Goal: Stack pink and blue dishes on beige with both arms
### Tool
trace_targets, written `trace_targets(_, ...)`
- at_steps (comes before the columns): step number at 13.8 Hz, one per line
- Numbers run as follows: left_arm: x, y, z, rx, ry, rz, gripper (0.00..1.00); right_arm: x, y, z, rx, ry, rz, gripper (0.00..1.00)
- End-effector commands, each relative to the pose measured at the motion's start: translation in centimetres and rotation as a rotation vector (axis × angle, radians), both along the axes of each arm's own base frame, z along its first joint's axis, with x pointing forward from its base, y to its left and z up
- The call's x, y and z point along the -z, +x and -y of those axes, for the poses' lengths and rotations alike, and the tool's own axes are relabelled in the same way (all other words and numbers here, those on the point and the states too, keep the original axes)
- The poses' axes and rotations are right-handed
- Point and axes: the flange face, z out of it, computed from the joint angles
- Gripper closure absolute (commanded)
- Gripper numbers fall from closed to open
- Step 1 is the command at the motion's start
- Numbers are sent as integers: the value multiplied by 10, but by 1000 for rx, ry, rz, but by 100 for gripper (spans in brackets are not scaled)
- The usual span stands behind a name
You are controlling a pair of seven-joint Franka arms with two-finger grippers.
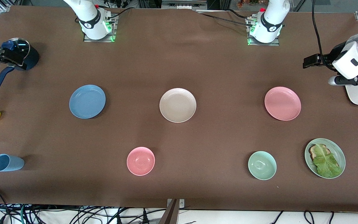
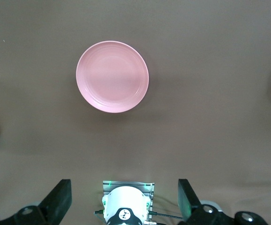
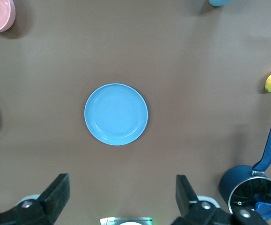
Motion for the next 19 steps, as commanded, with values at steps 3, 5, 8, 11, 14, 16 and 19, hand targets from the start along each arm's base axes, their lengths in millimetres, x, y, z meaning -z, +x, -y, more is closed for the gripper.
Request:
trace_targets(3,15,33,-6,-15,5,-15,0,-1,-2,-2,2,5,-2,0)
trace_targets(5,50,45,-4,-1,16,-75,0,-1,-2,-2,2,7,-2,0)
trace_targets(8,71,61,-18,-26,21,-39,0,-1,-2,-2,4,7,-2,0)
trace_targets(11,105,72,-44,-72,7,-70,0,0,-3,-2,4,7,-5,0)
trace_targets(14,134,75,-58,-81,2,-48,0,-1,-3,-2,4,7,-5,0)
trace_targets(16,150,73,-68,-83,-2,-34,0,0,-3,-2,2,7,-6,0)
trace_targets(19,176,66,-90,-29,-29,20,0,-1,-3,-1,4,9,-6,0)
